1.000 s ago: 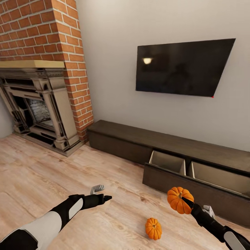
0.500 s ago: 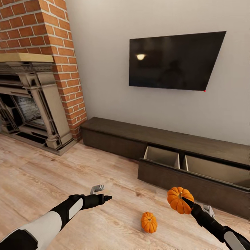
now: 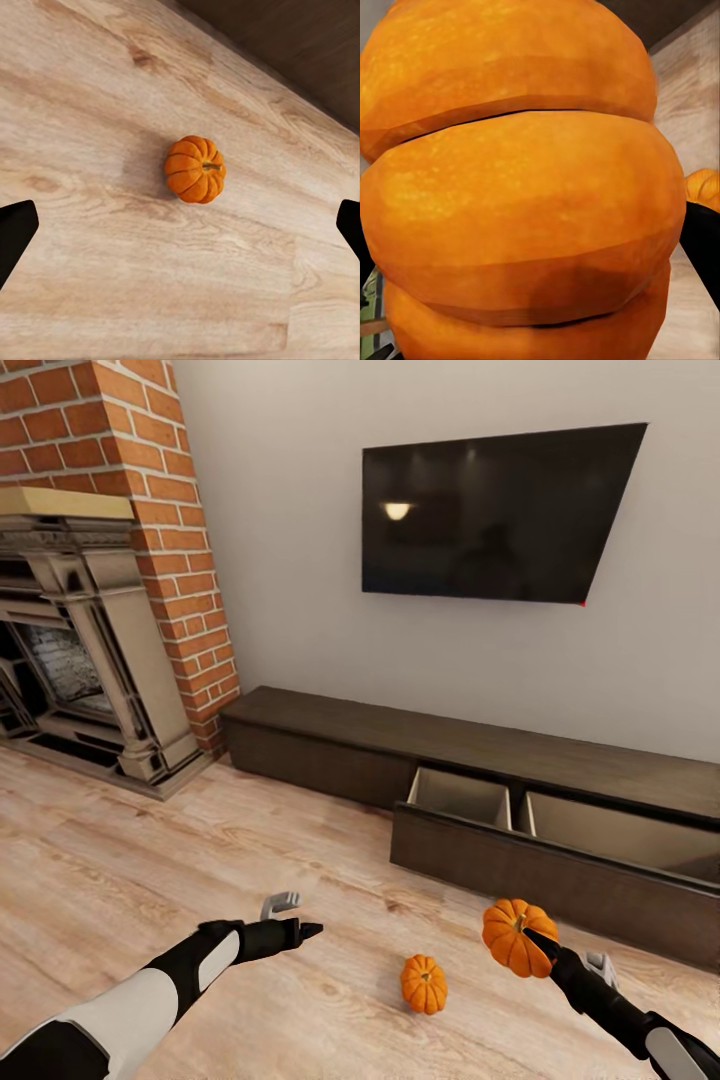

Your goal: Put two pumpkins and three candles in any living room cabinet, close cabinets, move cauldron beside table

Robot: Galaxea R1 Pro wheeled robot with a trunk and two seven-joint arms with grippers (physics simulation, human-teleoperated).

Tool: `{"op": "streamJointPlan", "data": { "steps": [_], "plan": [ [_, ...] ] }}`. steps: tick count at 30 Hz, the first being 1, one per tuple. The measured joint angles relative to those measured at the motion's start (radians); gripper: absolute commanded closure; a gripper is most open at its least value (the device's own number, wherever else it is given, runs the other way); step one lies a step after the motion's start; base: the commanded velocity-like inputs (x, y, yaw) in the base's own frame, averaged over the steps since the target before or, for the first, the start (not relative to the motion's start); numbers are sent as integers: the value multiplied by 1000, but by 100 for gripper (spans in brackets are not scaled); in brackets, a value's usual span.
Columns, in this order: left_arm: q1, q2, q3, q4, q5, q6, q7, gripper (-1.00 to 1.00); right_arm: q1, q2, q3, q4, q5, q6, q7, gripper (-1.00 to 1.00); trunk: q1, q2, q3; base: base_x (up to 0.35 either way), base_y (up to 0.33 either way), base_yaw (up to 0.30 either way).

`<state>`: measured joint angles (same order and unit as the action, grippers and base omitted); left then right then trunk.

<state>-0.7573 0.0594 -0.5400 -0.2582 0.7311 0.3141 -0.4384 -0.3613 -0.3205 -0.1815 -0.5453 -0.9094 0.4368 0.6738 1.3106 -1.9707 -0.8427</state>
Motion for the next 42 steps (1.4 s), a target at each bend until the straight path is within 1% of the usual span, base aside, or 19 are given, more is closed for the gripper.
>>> {"op": "streamJointPlan", "data": {
  "steps": [13, 19, 27, 42],
  "plan": [
    [0, 0, 0, -1, 0, 0, -1, -100, 0, 0, 0, 3, -2, -1, -2, 100, 50, -91, -61, 0, 0, -16],
    [0, 1, 0, -1, 0, 1, -5, -100, 0, 0, 0, 2, -4, -3, -1, 100, 73, -133, -90, 0, 0, -84],
    [0, 1, 0, -1, 0, 1, -6, -100, 0, 1, 0, 2, -4, -4, 1, 100, 104, -189, -125, 0, 0, -192],
    [0, 0, 0, 0, 0, 1, -5, -100, 0, 1, 0, 3, -2, -6, 1, 100, 161, -294, -183, 0, 0, -245]
  ]
}}
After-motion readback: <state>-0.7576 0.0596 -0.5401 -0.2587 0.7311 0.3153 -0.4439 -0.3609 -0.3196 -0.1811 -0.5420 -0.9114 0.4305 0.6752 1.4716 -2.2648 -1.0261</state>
